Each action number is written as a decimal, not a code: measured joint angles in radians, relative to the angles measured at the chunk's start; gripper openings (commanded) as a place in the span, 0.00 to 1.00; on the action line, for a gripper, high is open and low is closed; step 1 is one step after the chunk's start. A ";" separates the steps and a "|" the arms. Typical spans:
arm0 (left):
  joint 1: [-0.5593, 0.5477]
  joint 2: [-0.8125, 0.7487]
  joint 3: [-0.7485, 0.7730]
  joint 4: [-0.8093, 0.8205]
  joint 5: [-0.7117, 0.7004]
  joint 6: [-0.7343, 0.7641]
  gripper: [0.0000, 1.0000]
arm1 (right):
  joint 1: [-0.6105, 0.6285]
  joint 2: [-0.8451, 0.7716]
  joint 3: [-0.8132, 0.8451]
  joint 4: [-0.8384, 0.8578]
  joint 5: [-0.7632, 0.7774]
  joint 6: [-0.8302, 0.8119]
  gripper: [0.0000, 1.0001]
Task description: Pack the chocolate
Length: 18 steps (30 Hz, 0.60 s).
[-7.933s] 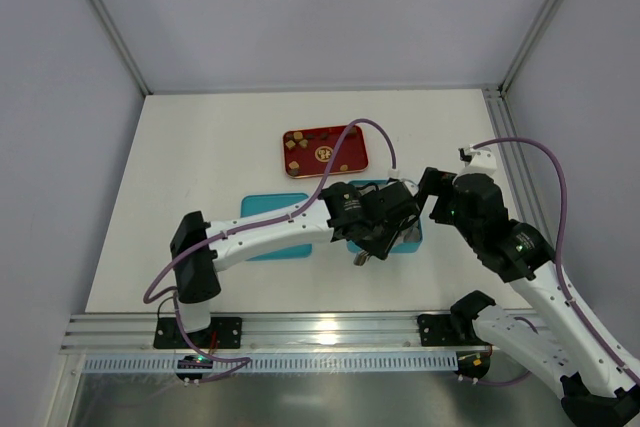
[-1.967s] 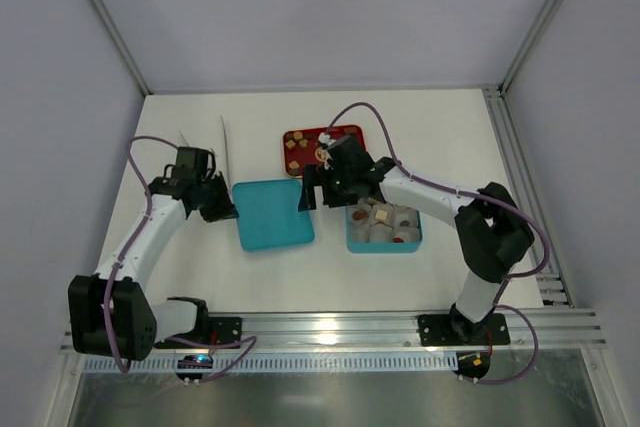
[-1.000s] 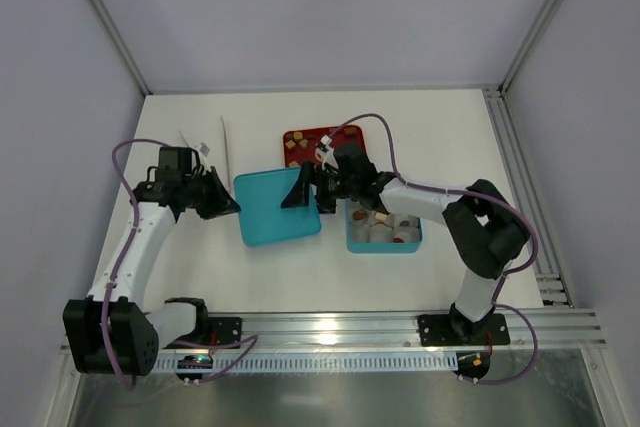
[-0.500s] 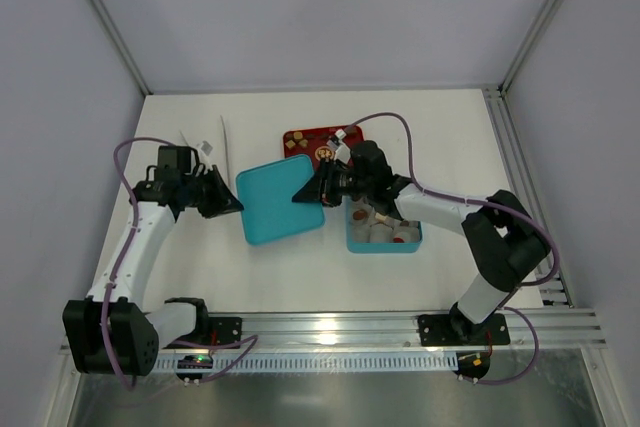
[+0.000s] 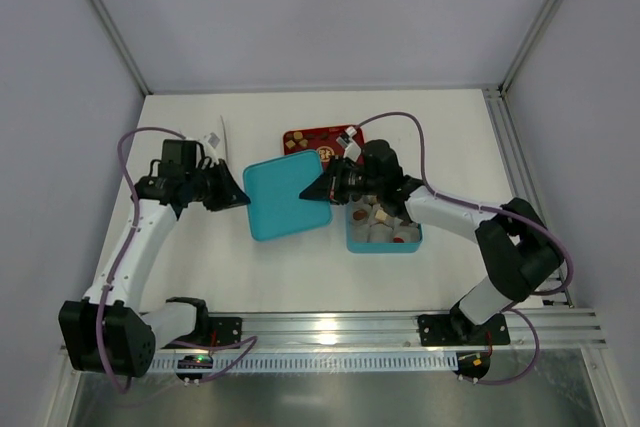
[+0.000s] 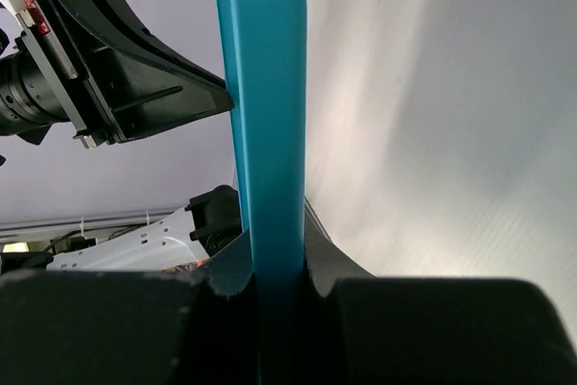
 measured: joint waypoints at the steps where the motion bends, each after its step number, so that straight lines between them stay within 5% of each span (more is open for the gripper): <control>1: -0.005 0.000 0.008 0.000 -0.002 0.000 0.20 | -0.003 -0.009 -0.003 -0.001 0.000 0.000 0.04; 13: -0.056 -0.013 0.163 -0.025 -0.098 0.065 0.64 | -0.077 -0.113 -0.040 -0.067 0.000 0.002 0.04; 18: -0.292 -0.066 0.255 -0.002 -0.242 0.109 0.71 | -0.151 -0.163 -0.037 -0.177 -0.003 -0.012 0.04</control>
